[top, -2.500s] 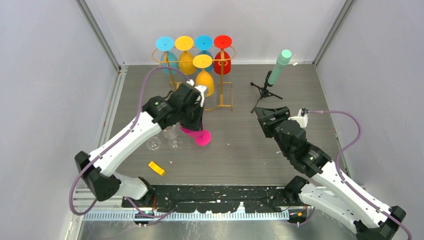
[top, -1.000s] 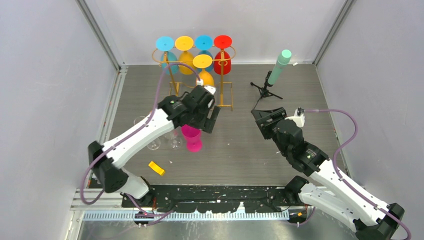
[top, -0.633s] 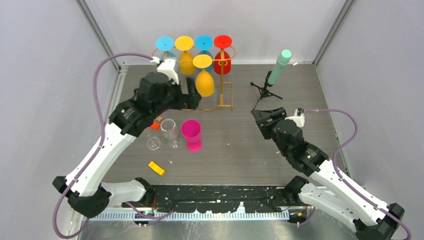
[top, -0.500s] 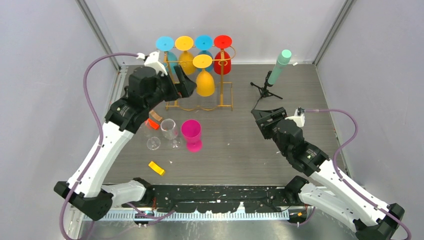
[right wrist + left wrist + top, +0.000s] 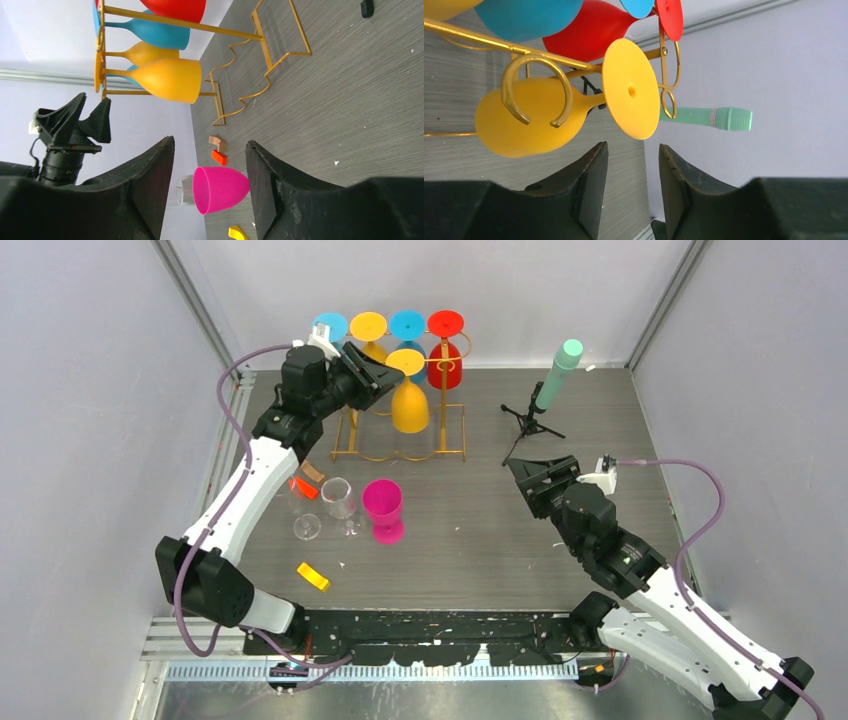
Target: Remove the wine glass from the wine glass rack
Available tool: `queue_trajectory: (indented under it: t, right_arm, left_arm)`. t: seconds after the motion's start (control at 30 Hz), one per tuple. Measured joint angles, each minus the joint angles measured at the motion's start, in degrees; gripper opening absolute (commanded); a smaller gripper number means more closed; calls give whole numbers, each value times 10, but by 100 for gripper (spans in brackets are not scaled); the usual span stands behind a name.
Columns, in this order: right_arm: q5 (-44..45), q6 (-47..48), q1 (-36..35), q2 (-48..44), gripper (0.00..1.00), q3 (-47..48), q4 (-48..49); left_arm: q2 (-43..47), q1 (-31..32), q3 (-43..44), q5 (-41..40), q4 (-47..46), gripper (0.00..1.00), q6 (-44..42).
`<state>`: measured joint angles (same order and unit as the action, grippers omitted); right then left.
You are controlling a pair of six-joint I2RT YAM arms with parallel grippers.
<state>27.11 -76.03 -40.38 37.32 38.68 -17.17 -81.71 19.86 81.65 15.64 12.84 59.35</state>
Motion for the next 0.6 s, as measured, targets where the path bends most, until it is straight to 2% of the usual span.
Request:
queue_trajectory:
  t: [0.13,0.2,0.3,0.6]
  right_arm:
    - [2,8,0,-19,59,-1,0]
    - [3,11,0,-30,60,-3,1]
    - [6,14,0,-41,59,-7,1]
    - [25,16,0,-73,57,-14,-5]
  left_arm:
    - [-2,6,-10,-22,-32,45,39]
    - [-2,11,-10,-40,-41,41,50]
    - [-2,23,-10,-70,-51,40,63]
    - [-2,52,-10,-197,-29,44,76]
